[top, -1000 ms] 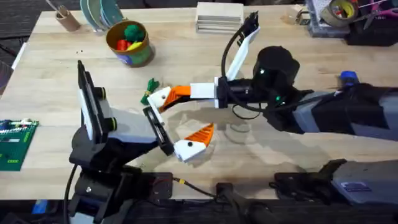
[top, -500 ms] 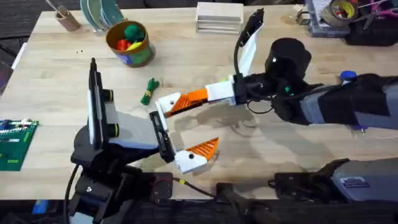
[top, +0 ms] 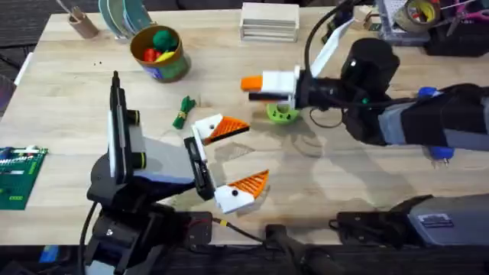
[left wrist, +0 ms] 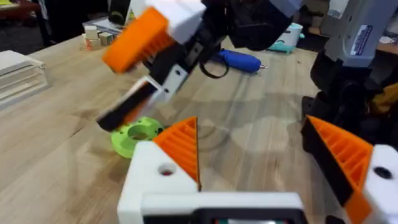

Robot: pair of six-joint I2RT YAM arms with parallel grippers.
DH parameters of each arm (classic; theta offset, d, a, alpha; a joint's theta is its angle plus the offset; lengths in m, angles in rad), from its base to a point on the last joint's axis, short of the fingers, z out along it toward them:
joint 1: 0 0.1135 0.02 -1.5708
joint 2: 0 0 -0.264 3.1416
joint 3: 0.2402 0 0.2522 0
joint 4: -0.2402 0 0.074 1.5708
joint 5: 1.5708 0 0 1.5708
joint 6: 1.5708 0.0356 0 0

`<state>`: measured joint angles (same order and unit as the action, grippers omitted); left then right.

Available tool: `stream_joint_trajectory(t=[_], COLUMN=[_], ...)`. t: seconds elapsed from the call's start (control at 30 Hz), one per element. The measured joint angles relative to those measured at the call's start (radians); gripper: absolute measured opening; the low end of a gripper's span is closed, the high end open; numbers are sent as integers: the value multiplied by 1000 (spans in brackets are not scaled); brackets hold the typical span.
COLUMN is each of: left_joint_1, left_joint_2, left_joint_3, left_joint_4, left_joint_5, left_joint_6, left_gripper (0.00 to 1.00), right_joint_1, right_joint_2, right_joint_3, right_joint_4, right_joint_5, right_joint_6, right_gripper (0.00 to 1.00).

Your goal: Pick up the gripper from the table and insert it into the empty holder that is missing its gripper. Then pick up a screw, insert it into the mounting hole, and use the screwdriver to tighten it. Finally, clean up the table by picking up the vegetable and placing it into the bucket.

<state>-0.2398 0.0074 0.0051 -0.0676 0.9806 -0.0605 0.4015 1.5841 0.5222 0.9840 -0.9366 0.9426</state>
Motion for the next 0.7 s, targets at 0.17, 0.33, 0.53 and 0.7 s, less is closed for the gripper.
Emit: stream_joint_trajectory(t=[0.17, 0.33, 0.53, 0.7], left_joint_1=[0, 0, 0, 0], left_joint_2=[0, 0, 0, 0], left_joint_3=[0, 0, 0, 0], left_joint_4=[0, 0, -1, -1], left_joint_5=[0, 0, 0, 1], left_joint_6=[0, 0, 0, 0], left_gripper=[992, 993, 992, 992], right_joint_1=[-32, -38, -38, -30], right_joint_2=[-7, -85, -210, -363], right_joint_3=[82, 202, 339, 395], right_joint_4=[-28, -377, -827, -1151], right_joint_5=[87, 204, 374, 523], right_joint_6=[-89, -281, -564, -767], right_gripper=[992, 993, 993, 993])
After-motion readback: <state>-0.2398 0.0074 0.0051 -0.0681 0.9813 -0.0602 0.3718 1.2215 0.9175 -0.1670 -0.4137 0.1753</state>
